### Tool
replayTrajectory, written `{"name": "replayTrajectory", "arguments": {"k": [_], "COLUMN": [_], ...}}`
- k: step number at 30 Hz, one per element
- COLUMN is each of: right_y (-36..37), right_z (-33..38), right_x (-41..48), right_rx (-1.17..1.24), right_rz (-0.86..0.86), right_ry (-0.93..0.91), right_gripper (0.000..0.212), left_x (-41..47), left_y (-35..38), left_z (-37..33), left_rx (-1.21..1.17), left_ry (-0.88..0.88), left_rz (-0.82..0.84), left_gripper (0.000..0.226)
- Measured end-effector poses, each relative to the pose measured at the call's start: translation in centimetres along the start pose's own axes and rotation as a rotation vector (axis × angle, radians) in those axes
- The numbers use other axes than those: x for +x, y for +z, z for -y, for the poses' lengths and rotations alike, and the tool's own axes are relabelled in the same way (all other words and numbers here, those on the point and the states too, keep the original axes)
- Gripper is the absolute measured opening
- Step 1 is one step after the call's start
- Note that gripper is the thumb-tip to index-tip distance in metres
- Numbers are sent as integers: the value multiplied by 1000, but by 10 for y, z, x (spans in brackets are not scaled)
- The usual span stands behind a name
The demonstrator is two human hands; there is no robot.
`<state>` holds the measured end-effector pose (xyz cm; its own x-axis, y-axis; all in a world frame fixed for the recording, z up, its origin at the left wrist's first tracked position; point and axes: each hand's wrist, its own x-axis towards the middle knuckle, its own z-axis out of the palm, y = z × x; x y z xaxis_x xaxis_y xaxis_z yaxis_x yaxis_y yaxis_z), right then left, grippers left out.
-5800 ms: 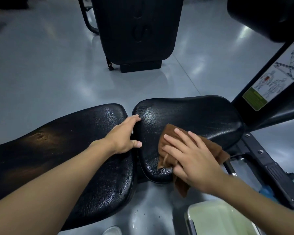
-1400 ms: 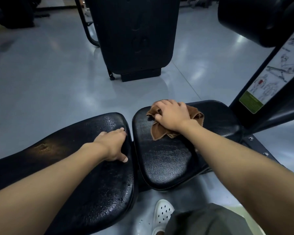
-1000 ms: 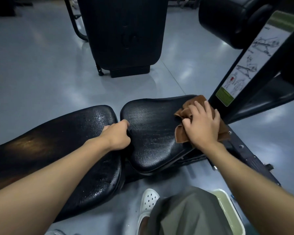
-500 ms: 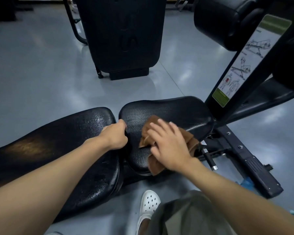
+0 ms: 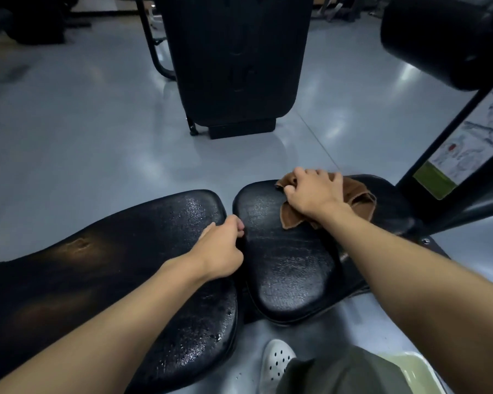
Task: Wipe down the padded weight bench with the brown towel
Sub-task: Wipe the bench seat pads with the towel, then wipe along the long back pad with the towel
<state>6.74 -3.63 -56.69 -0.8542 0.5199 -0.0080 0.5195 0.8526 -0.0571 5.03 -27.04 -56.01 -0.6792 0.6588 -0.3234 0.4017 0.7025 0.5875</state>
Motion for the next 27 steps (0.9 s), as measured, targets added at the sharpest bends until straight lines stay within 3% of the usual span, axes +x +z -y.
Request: {"name": "replayTrajectory", "arguments": {"k": [4,7,9,12,14,17,19,22,23,25,27], "right_y": [21,27,20,1,-11,-33,-46,-38,-31,-14,1], "right_z": [64,89,97,124,145,148,131,101,97,94,97], "right_x": [-9,-21,-32,-59,-73,-76,-69,-59,-58,-61,-66], "right_rx": [51,160,464,781,827,1109,1192,904,800,629,481], "right_rz": [20,-27,-79,-81,15,283,233,40,42,84,138], "right_ry": [-233,-389,-370,-336,-394,-392,-334,-222,-229,-284,-366], "right_gripper": [43,36,27,41,49,53,45,43,43,46,49], "left_x": [7,6,1,-5,-6,-11,-16,-23,-20,-18,-20], "left_y": [-5,-10,-21,-42,-50,-60,-69,-79,-78,-70,-55], "left_z": [12,12,5,-1,5,29,49,67,74,86,92], "left_rx": [-151,-389,-703,-1226,-1394,-1425,-1411,-1292,-1095,-403,110], "left_ry": [-3,-22,-113,-191,-199,-322,-378,-400,-408,-425,-257], "left_rz": [11,-204,-315,-133,-119,-261,-273,-255,-341,-507,-437], "left_gripper": [50,30,26,44,34,29,33,38,51,74,66]}}
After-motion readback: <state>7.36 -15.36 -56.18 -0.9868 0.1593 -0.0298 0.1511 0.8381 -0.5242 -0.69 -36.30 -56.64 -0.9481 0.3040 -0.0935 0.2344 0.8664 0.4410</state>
